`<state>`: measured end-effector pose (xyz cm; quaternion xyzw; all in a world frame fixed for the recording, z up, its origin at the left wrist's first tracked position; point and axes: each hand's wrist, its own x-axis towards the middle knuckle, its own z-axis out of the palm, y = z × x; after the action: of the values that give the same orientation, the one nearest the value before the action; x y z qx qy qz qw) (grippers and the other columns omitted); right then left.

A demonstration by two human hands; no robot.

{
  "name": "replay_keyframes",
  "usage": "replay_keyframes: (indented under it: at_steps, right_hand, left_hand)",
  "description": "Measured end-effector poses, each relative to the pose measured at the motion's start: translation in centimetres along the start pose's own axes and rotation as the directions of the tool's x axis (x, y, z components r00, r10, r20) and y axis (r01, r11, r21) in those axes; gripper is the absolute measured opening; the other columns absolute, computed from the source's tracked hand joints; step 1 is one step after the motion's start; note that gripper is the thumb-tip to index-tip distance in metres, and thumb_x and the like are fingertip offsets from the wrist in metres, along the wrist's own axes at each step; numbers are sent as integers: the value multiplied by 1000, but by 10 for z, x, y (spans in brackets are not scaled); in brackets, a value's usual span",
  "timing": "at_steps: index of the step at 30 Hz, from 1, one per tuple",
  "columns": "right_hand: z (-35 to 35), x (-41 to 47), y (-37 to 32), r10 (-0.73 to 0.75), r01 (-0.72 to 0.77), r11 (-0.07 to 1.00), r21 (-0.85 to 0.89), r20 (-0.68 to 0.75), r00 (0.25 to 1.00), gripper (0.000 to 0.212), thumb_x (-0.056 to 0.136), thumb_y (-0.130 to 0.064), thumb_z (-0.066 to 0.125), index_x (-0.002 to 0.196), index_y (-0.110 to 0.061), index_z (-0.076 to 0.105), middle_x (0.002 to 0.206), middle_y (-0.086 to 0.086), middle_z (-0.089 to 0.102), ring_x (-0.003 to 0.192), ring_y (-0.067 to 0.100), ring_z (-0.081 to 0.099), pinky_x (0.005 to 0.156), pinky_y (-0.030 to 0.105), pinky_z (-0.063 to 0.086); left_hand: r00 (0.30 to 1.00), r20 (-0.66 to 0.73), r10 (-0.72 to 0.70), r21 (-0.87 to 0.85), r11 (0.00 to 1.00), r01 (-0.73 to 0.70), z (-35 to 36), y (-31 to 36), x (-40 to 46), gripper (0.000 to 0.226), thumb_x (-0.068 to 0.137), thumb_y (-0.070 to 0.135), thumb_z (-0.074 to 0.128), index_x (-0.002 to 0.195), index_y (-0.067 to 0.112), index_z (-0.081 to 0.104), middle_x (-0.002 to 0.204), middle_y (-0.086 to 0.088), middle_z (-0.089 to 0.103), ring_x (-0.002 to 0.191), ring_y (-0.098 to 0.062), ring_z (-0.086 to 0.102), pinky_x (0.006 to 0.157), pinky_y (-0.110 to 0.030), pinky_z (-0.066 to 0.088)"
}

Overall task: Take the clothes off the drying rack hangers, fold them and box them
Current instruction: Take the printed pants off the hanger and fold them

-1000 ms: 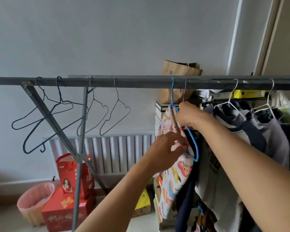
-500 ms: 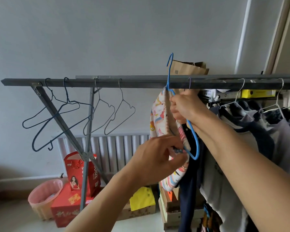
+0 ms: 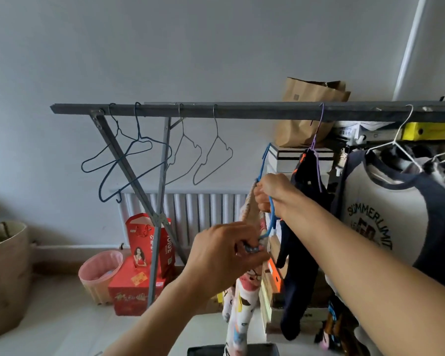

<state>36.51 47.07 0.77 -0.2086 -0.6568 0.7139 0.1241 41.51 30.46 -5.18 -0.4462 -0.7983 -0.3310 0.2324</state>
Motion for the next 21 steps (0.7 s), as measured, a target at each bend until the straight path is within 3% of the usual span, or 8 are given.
replay_keyframes:
  at_steps: [2, 5, 8, 13, 17, 21]
  right_hand:
    - [5, 1, -2, 16, -16, 1000, -3, 42, 999, 37, 90, 6, 16, 64, -14, 35, 54, 2, 26, 23, 6, 18, 28, 12, 15]
    - [8, -1, -10, 67, -58, 996, -64, 151, 986, 40, 94, 4, 19, 62, -14, 35, 40, -1, 27, 22, 5, 19, 26, 13, 15]
    - [10, -9, -20, 153, -91, 969, -229, 271, 950, 36, 98, -2, 21, 69, -14, 39, 37, -7, 28, 25, 3, 17, 26, 13, 12]
    - [5, -32, -53, 226, 9, 813, -582, 329, 917, 24, 103, -10, 32, 99, -4, 55, 40, -6, 35, 27, 3, 24, 29, 14, 18]
    - [-13, -44, -88, 244, 49, 762, -646, 356, 902, 24, 104, -14, 35, 108, -3, 56, 42, -6, 34, 29, 3, 25, 29, 14, 21]
    - [-30, -49, -104, 160, 78, 794, -603, 331, 930, 24, 104, -15, 30, 99, -7, 53, 42, -6, 33, 27, 3, 23, 28, 15, 19]
  left_hand:
    - [998, 20, 59, 18, 998, -59, -7, -5, -11, 28, 77, 52, 64, 74, 25, 56, 70, 16, 58, 60, -2, 53, 49, -17, 43]
    - [989, 131, 71, 83, 993, -83, -13, -14, -28, 26, 82, 55, 58, 78, 30, 60, 75, 25, 49, 56, 13, 45, 52, -3, 27]
    - [979, 196, -50, 150, 988, 21, -14, -34, -32, 26, 86, 55, 57, 90, 31, 65, 82, 23, 50, 64, 4, 50, 54, -7, 27]
    - [931, 307, -199, 316, 944, 97, -7, -69, -18, 26, 97, 41, 51, 108, 22, 64, 101, 10, 53, 82, -13, 60, 68, -26, 51]
    - [884, 274, -379, 331, 900, 284, 9, -94, -15, 23, 98, 39, 51, 100, 19, 64, 96, 10, 53, 77, -10, 58, 63, -21, 45]
    - [734, 235, -637, 84, 765, 638, 22, -108, -18, 23, 95, 34, 57, 79, 17, 59, 75, 1, 60, 61, -9, 56, 57, -23, 46]
